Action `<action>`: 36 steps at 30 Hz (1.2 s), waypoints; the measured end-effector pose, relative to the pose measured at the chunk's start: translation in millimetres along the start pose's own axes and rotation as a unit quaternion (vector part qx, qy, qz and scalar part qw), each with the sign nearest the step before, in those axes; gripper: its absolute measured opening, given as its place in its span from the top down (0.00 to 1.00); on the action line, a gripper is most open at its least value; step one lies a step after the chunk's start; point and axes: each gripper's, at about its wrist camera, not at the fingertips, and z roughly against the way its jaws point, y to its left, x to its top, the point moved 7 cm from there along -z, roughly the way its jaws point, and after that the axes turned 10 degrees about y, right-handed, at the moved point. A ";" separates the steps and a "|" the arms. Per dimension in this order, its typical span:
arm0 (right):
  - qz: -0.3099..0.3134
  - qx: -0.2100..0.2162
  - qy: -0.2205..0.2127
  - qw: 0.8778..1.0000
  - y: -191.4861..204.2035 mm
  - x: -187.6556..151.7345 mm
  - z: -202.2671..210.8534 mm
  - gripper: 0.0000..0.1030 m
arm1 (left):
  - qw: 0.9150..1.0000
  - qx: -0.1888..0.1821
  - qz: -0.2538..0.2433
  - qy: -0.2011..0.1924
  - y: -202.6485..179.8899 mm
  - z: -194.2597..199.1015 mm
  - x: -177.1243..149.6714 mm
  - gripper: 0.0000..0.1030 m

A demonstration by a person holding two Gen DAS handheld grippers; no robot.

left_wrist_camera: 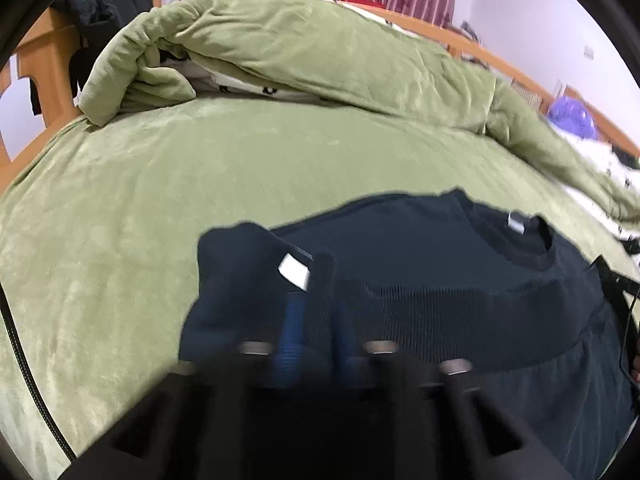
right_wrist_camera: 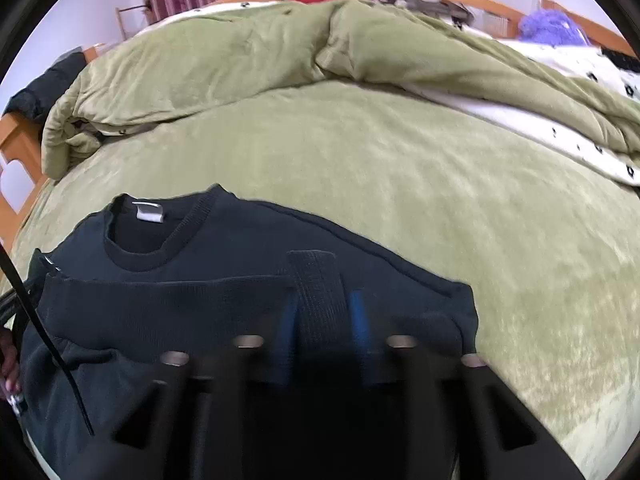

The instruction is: Fold small clothes

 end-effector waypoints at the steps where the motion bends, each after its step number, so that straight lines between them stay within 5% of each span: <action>1: -0.002 0.005 -0.013 1.000 -0.5 2.6 5.8 0.85 | 1.000 -0.009 0.008 -0.011 3.4 4.2 3.3 0.91; 7: -0.016 0.028 -0.066 0.997 0.4 28.1 29.1 0.88 | 0.998 -0.022 0.027 -0.047 16.2 19.8 22.0 0.91; 15: -0.038 -0.011 -0.048 0.998 -16.6 36.1 1.0 1.00 | 0.998 -0.002 0.015 -0.054 16.6 9.7 39.4 0.91; 25: -0.023 -0.041 -0.013 0.999 -14.2 24.5 -3.3 0.99 | 1.000 0.020 0.018 0.005 22.9 -18.9 20.9 0.86; 28: 0.000 -0.034 -0.016 0.999 12.2 22.1 14.5 0.82 | 0.999 0.019 0.016 0.020 22.2 -18.4 14.1 0.82; 30: 0.009 -0.019 -0.025 0.999 34.2 14.6 27.7 0.61 | 0.999 0.026 0.006 0.022 18.7 -14.1 8.3 0.73; 36: 0.052 0.018 -0.013 0.998 113.4 -31.3 39.4 0.53 | 0.999 0.026 -0.010 0.023 10.7 12.2 -19.8 0.38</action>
